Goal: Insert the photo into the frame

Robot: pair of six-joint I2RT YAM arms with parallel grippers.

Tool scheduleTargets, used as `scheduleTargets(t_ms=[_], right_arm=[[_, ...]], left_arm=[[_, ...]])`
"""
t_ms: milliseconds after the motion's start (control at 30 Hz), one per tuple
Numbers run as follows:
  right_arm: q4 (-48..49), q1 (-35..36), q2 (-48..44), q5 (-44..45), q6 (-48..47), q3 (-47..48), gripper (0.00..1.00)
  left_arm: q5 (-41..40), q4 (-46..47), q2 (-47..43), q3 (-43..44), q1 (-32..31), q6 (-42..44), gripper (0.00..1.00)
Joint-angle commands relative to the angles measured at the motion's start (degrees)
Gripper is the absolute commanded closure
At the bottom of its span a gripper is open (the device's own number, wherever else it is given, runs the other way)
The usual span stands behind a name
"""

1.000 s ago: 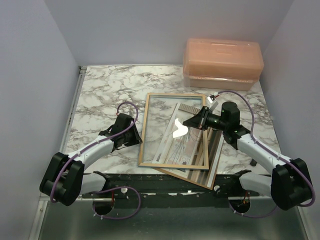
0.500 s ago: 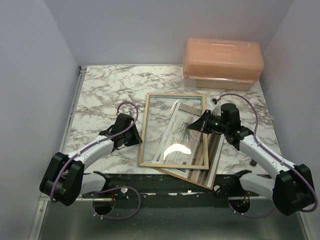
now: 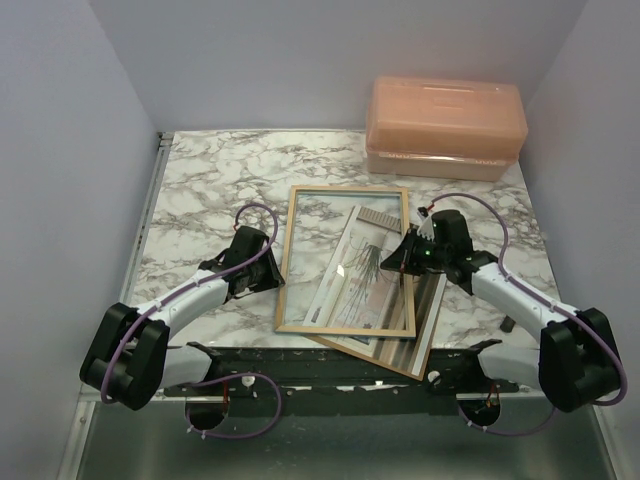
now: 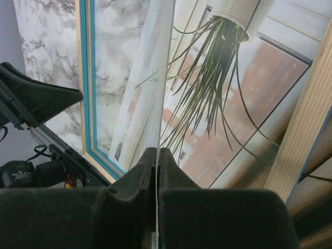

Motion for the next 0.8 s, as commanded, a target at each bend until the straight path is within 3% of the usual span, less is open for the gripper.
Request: scheduleTargets(t_ms=[0,167,367,533,767], right_arm=[[0.19,0.63,0.86,-2.11,-1.3,-0.09,1.0],[2.19,0.63,2.01,-3.54,-2.5,0.38,0.99],[3.79,0.65,6.04,-4.65,-3.68,1.05,0.86],[4.28,0.64,8.6,-4.8,-3.35,1.47,0.6],[4.65,0.66,10.22,-4.43,-3.4,1.99,0.36]], left_arm=[[-1.42,-3.56,1.73,-0.44,-0.74,1.27,0.74],[-1.49,-3.58,1.84,-0.36,-0.72,1.34,0.74],[-1.64,-3.59,1.68,-0.37,-0.83,1.27,0.75],[-1.89,-3.69,1.25,-0.51,-0.83,1.27,0.75],[-1.83,-3.61,1.41,-0.47,-0.86,1.27,0.75]])
